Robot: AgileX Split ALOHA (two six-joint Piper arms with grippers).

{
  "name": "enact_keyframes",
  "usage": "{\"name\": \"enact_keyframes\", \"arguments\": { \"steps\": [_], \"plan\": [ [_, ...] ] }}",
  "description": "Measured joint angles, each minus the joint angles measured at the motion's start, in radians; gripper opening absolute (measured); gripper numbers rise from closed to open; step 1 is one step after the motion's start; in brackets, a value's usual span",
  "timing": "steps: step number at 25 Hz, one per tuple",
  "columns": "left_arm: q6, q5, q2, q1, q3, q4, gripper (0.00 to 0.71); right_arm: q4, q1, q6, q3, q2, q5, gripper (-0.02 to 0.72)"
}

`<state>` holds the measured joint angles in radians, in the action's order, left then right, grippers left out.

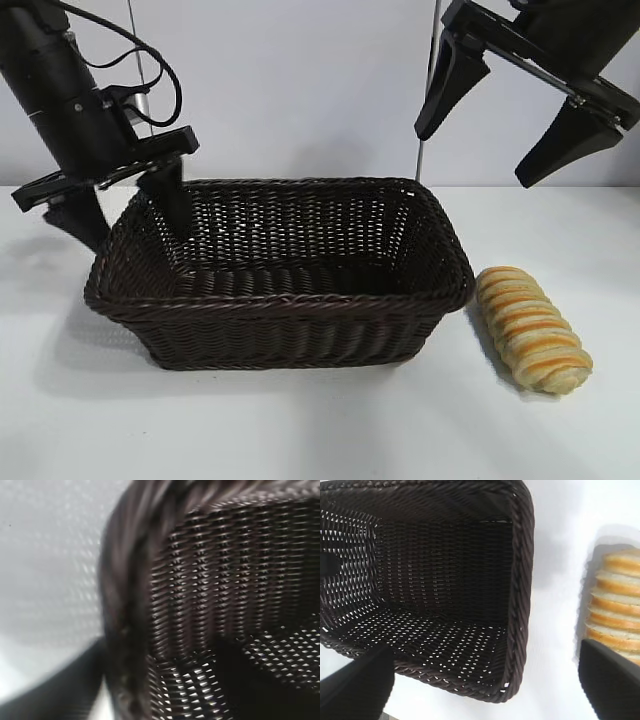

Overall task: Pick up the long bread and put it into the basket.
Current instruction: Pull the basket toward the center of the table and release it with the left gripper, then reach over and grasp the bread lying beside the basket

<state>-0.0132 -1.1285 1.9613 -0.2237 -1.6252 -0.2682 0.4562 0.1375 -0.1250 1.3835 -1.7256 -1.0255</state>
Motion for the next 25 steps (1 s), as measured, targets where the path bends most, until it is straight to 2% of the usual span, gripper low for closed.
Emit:
{"name": "enact_keyframes", "arguments": {
  "steps": [2,4,9,13,16,19,25],
  "plan": [
    [-0.007,-0.036,-0.017,0.014,-0.051,0.072,0.692,0.000,0.000,0.000,0.000,0.000,0.000,0.694],
    [-0.009,-0.075,-0.020,0.053,-0.103,0.158,0.693,0.000,0.000,0.000,0.000,0.000,0.000,0.694],
    [-0.010,-0.096,-0.020,0.241,-0.180,0.306,0.693,0.000,0.000,0.000,0.000,0.000,0.000,0.694],
    [-0.006,-0.101,-0.021,0.392,-0.182,0.322,0.693,0.000,0.000,0.000,0.000,0.000,0.000,0.694],
    [0.013,-0.104,-0.052,0.470,-0.182,0.293,0.693,0.000,0.000,0.000,0.000,0.000,-0.001,0.694],
    [0.056,-0.106,-0.155,0.516,-0.182,0.228,0.693,-0.003,0.000,0.000,0.000,0.000,-0.003,0.694],
    [0.115,-0.116,-0.503,0.522,-0.182,0.109,0.693,-0.018,0.000,0.000,0.000,0.000,-0.003,0.694]
  ]
}}
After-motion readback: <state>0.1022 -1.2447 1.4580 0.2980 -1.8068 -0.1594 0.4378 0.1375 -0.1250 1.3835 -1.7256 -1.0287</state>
